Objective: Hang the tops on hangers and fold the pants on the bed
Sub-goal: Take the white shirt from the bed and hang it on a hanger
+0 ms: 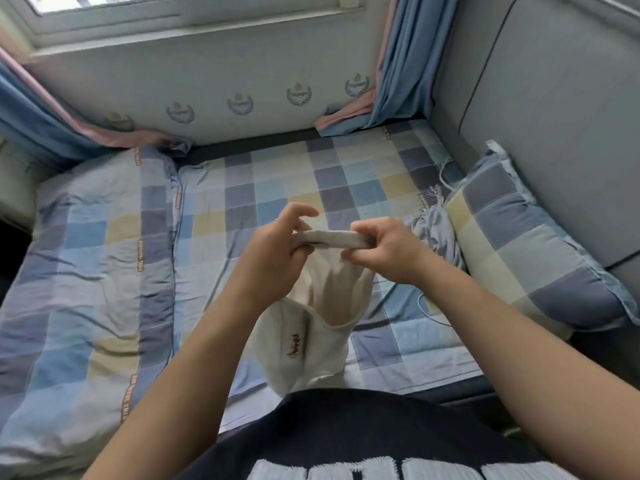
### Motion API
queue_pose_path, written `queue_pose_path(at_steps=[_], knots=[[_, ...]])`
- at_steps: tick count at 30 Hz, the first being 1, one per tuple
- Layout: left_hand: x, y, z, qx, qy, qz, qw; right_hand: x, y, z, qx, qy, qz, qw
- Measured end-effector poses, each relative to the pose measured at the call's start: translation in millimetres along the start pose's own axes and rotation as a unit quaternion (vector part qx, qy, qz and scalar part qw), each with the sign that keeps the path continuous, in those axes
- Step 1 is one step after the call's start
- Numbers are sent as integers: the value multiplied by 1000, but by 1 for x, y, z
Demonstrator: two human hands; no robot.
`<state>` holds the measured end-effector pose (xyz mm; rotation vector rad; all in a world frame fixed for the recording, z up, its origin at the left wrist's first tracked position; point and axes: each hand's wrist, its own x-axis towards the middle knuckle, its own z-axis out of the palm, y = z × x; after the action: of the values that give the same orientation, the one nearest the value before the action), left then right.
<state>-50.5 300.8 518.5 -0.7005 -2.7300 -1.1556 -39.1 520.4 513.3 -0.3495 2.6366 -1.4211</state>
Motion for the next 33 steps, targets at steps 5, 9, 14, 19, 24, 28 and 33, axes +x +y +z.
queue_pose_path(at_steps=[5,9,14,19,24,28,33], knots=[[-17,-50,4,91,38,-126,987,-14,5,2,-72,260,-61,961],[-30,-72,3,102,18,-168,980,-32,33,3,-123,298,20,946],[-20,-77,-4,64,-86,-151,983,-65,65,19,-162,309,118,930],[-7,-92,-33,21,-189,-90,978,-97,58,44,-169,323,169,916],[-10,-109,-63,-92,-258,-15,962,-137,8,94,16,322,179,930],[-23,-116,-72,-137,-299,70,942,-168,-54,158,41,413,194,889],[-63,-94,-66,-178,-363,139,904,-227,-134,249,47,550,274,787]])
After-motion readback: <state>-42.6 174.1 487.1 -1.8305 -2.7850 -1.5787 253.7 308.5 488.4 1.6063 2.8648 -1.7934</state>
